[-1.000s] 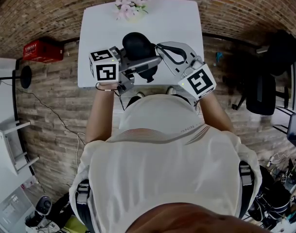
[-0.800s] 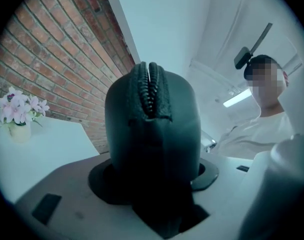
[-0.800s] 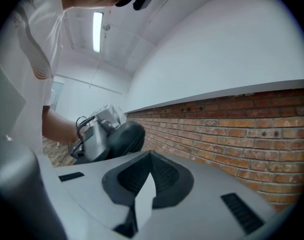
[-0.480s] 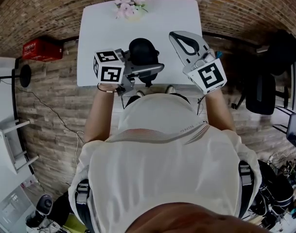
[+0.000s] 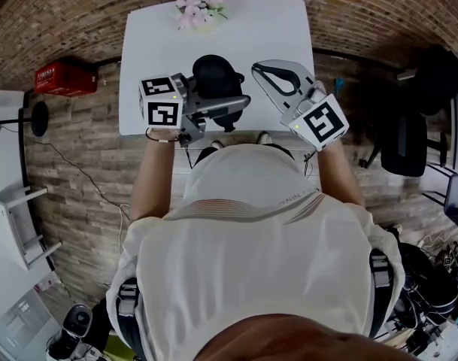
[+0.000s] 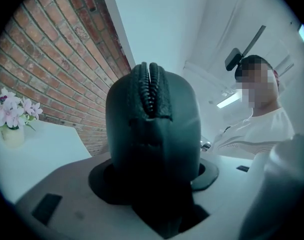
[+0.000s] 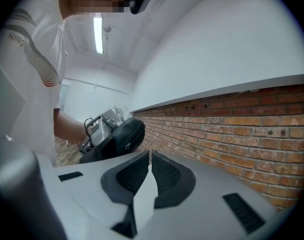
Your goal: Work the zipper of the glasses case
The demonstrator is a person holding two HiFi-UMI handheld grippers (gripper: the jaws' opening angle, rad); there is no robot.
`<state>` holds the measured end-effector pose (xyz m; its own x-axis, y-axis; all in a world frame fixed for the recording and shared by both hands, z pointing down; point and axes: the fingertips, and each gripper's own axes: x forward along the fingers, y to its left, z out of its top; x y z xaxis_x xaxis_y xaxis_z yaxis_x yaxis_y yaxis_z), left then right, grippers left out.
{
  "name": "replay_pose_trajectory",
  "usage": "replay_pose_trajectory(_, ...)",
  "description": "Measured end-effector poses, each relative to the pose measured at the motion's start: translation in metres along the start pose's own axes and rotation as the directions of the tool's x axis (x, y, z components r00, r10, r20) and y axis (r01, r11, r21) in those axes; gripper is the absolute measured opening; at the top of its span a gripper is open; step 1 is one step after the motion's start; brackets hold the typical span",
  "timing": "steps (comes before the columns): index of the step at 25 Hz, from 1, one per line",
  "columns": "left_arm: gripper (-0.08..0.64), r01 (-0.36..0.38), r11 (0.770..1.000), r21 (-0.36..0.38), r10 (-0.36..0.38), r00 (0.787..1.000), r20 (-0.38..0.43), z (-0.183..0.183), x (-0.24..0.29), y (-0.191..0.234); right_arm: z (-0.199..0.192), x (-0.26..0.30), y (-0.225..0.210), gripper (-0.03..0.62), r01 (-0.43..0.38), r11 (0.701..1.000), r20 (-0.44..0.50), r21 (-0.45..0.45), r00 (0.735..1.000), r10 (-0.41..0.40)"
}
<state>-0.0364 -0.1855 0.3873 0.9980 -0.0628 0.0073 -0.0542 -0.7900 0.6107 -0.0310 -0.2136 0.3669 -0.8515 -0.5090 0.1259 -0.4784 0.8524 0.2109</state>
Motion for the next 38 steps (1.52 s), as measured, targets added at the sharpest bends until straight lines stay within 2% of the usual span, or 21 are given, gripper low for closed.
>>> replay_pose_trajectory(2, 0.264, 0.022, 1.0, -0.017, -0.021, 0.999, 0.031, 0.006, -0.003, -0.002, -0.001, -0.002, 0.006, 0.095, -0.033, 0.999, 0.004, -0.008, 0.999, 0.033)
replay_pose_trajectory(7, 0.264, 0.055, 0.998, -0.04, -0.052, 0.995, 0.082, 0.016, -0.01, -0.005, -0.004, 0.0, 0.027, 0.114, -0.106, 0.99, -0.042, -0.096, 0.994, 0.102)
replay_pose_trajectory(12, 0.264, 0.09, 0.993, -0.07, -0.084, 0.993, 0.082, 0.015, -0.01, -0.007, -0.009, 0.008, 0.039, 0.114, -0.12, 0.975, -0.097, -0.185, 0.99, 0.104)
replay_pose_trajectory(15, 0.264, 0.076, 0.995, -0.066, -0.072, 0.996, 0.055, 0.011, -0.009, -0.007, -0.008, 0.01, 0.042, 0.114, -0.119, 0.966, -0.104, -0.228, 0.99, 0.098)
replay_pose_trajectory(18, 0.264, -0.023, 1.0, 0.018, 0.024, 0.998, -0.056, 0.0, -0.009, -0.002, -0.009, 0.011, 0.038, 0.114, -0.113, 0.97, -0.096, -0.214, 0.991, 0.094)
replay_pose_trajectory(19, 0.264, -0.054, 0.997, 0.06, 0.061, 0.991, -0.118, -0.005, -0.011, 0.0, -0.01, 0.01, 0.036, 0.114, -0.111, 0.976, -0.083, -0.189, 0.992, 0.097)
replay_pose_trajectory(21, 0.264, -0.087, 0.988, 0.129, 0.117, 0.963, -0.244, -0.013, -0.014, 0.003, -0.011, 0.009, 0.03, 0.114, -0.111, 0.988, -0.04, -0.111, 0.993, 0.107)
replay_pose_trajectory(23, 0.264, -0.096, 0.981, 0.167, 0.147, 0.935, -0.324, -0.015, -0.018, 0.006, -0.013, 0.006, 0.027, 0.114, -0.113, 0.992, -0.015, -0.047, 0.994, 0.113)
replay_pose_trajectory(28, 0.264, -0.136, 0.978, 0.156, 0.187, 0.903, -0.386, -0.014, -0.024, 0.013, -0.023, 0.008, 0.04, 0.114, -0.133, 0.99, -0.053, -0.044, 0.99, 0.131)
replay_pose_trajectory(33, 0.264, -0.151, 0.981, 0.122, 0.19, 0.873, -0.449, -0.022, -0.022, 0.013, -0.037, 0.021, 0.061, 0.114, -0.138, 0.987, -0.074, -0.081, 0.988, 0.132)
replay_pose_trajectory(38, 0.264, -0.158, 0.983, 0.095, 0.184, 0.854, -0.487, -0.03, -0.013, 0.009, -0.036, 0.02, 0.059, 0.114, -0.083, 0.992, -0.037, -0.098, 0.996, 0.079)
